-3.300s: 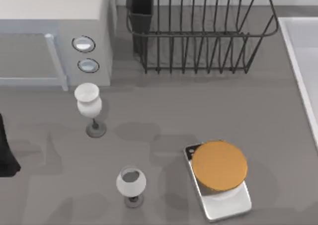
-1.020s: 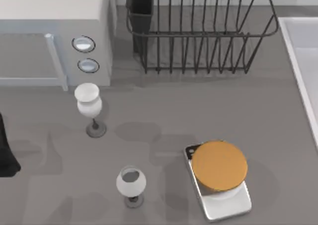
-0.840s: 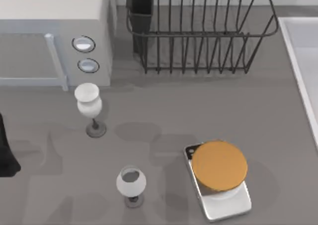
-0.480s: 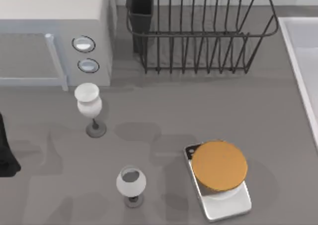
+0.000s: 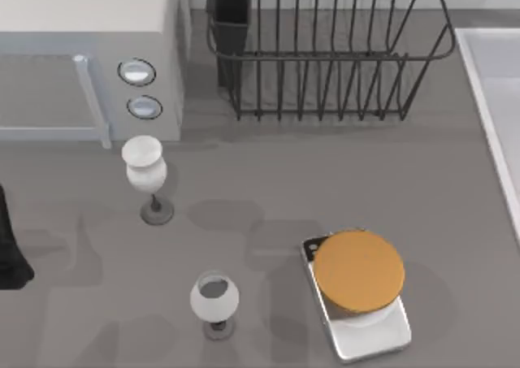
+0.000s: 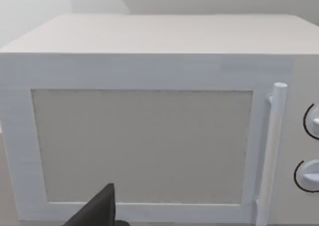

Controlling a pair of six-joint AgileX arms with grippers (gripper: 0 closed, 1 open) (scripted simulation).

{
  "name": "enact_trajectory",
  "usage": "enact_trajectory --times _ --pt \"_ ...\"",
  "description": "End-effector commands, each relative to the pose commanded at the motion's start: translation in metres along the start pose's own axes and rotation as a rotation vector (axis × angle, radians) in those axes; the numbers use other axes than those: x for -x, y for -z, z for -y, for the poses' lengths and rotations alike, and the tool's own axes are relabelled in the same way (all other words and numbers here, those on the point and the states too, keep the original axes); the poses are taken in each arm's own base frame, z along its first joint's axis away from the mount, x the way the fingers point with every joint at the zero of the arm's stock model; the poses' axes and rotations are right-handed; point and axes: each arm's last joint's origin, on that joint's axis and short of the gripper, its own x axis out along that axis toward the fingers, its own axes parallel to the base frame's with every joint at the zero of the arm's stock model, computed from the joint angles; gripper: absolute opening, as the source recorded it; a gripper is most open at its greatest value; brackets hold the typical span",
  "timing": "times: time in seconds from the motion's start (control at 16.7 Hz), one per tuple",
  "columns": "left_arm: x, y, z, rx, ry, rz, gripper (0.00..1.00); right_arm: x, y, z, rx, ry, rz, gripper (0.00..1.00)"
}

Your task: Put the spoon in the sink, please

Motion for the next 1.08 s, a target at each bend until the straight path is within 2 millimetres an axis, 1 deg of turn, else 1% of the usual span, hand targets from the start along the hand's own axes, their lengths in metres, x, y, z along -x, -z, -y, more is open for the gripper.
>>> enact_trajectory --times 0.12,0.24,0.6,0.72,0.84,1.08 --pt "0.000 0.000 0.000 0.000 0.000 0.000 1.00 0.003 -0.001 0.002 0.001 0.001 0.001 0.00" --pt "0.000 0.000 0.000 0.000 0.000 0.000 1.00 0.016 -0.004 0.004 0.004 0.003 0.003 0.00" --pt "0.000 0.000 0.000 0.000 0.000 0.000 1.00 0.080 -0.004 0.003 0.003 -0.020 -0.016 0.00" --pt "0.000 0.000 0.000 0.000 0.000 0.000 1.00 0.096 -0.003 0.001 0.001 -0.005 -0.004 0.00" --pt "0.000 0.000 0.000 0.000 0.000 0.000 1.00 0.100 -0.003 0.000 0.000 0.000 0.000 0.00" --pt "0.000 0.000 0.000 0.000 0.000 0.000 1.00 0.098 -0.003 0.000 0.000 -0.004 -0.003 0.00"
